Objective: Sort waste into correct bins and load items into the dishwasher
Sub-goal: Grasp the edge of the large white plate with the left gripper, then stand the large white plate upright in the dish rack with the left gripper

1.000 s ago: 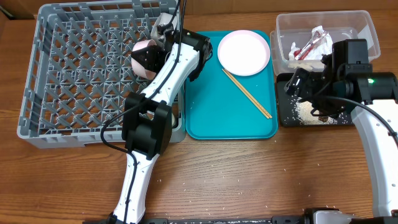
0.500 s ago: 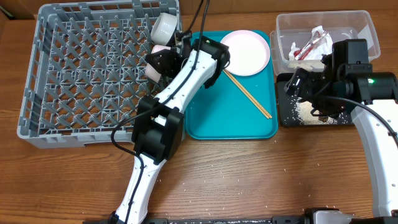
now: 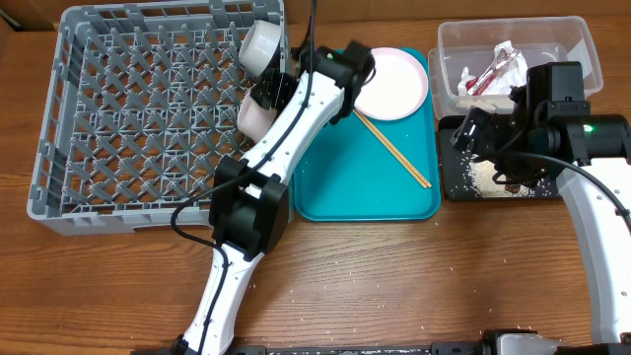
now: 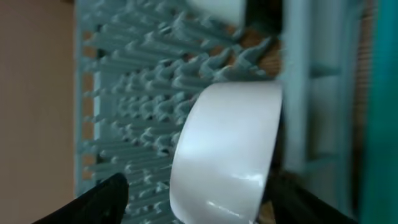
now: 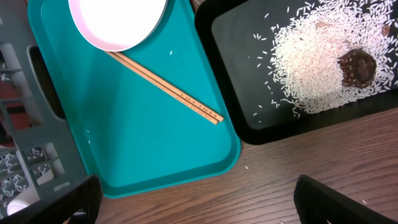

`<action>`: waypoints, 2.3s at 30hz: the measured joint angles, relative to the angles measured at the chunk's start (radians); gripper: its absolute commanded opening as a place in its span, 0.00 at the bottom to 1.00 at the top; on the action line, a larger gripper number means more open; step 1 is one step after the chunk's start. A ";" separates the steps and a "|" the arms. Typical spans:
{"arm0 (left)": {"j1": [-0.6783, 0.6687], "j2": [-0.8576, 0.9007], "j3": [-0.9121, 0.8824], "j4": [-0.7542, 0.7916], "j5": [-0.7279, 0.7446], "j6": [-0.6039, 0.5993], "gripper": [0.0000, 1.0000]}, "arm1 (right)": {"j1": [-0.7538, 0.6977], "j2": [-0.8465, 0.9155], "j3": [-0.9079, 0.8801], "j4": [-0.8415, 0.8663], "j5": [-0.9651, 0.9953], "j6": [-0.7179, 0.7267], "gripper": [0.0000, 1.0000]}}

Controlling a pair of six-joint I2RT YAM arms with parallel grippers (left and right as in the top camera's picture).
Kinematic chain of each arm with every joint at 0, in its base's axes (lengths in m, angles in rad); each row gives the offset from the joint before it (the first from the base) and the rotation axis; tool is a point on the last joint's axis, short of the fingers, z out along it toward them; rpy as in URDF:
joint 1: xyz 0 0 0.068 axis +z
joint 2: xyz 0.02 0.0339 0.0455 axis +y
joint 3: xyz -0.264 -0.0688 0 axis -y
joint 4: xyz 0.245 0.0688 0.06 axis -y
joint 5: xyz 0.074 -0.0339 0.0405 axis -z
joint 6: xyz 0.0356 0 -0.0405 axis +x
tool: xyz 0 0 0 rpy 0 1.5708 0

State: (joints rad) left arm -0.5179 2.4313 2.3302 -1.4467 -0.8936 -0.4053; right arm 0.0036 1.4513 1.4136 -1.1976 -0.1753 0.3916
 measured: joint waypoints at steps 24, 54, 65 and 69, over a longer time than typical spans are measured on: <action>0.029 0.088 0.291 0.323 0.764 -0.073 0.66 | 0.000 0.000 0.000 -0.001 0.000 0.000 1.00; 0.027 0.315 0.272 0.457 0.786 -0.201 0.04 | 0.000 0.000 0.000 0.000 0.000 0.000 1.00; 0.027 0.316 0.274 0.470 0.786 -0.209 0.04 | 0.000 0.000 0.000 0.000 0.000 0.000 1.00; 0.029 0.314 0.276 0.467 0.790 -0.166 0.04 | 0.000 0.000 0.000 0.000 0.000 0.000 1.00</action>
State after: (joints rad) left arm -0.4892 2.7449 2.6064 -0.9802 -0.1040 -0.5713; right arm 0.0032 1.4513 1.4136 -1.1973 -0.1757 0.3920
